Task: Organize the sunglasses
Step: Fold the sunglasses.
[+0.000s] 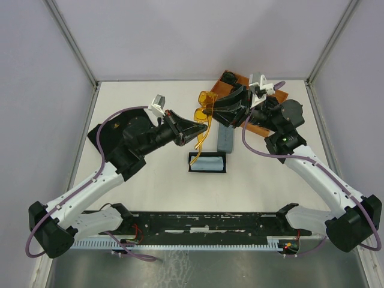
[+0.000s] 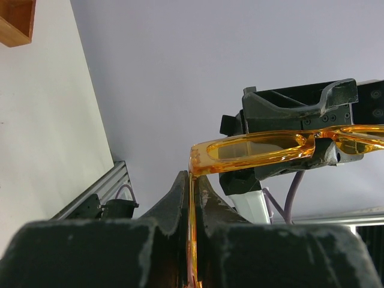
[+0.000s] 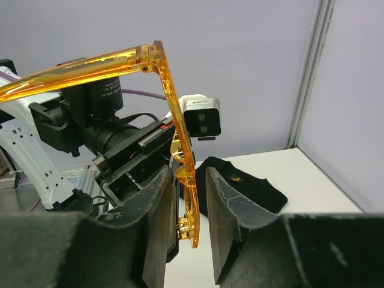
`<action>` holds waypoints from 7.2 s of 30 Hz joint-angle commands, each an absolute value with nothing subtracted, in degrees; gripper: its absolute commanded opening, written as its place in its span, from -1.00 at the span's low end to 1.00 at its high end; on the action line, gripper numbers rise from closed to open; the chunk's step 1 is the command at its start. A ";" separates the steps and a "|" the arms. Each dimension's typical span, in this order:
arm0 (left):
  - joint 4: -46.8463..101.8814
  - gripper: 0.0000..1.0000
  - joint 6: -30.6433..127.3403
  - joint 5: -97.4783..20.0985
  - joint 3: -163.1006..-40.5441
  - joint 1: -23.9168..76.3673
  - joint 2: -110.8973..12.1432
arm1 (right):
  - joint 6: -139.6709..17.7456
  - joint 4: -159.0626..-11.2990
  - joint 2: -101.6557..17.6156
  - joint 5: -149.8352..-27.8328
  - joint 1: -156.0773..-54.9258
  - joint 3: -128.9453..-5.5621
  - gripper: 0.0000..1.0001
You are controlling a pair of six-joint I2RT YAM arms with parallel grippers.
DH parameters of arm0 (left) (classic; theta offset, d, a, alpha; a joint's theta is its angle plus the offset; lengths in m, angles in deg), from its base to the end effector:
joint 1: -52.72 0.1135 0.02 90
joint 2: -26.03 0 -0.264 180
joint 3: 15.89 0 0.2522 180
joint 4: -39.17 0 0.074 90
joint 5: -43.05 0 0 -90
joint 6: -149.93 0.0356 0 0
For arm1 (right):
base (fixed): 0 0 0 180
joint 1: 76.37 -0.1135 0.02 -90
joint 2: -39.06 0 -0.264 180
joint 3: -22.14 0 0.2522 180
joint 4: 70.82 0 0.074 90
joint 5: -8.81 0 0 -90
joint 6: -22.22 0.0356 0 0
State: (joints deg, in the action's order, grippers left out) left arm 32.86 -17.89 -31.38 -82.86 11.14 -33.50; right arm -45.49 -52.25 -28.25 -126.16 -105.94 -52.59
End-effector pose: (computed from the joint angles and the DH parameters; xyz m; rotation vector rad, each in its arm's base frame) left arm 0.1765 -0.1694 0.3758 -0.3328 1.8529 -1.7705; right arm 0.2115 0.1489 0.4331 -0.8170 1.0781 1.2089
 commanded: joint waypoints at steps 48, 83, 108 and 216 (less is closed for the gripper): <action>38.86 -0.94 -21.24 -29.72 -82.18 11.24 -33.91 | -45.27 -50.29 -27.04 -124.96 -105.40 -54.61 -0.30; 24.27 0.27 -8.76 -36.52 -85.16 11.33 -28.29 | -52.24 -65.55 -19.56 -108.81 -105.27 -50.12 -1.00; -15.27 0.30 23.36 -67.73 -96.79 11.33 -25.87 | -63.32 -124.20 -18.13 -62.02 -117.61 -59.63 -1.00; 0.51 0.03 23.79 -74.73 -84.08 -11.52 -42.23 | -30.34 -120.42 -26.05 -66.91 -115.35 -54.34 -1.00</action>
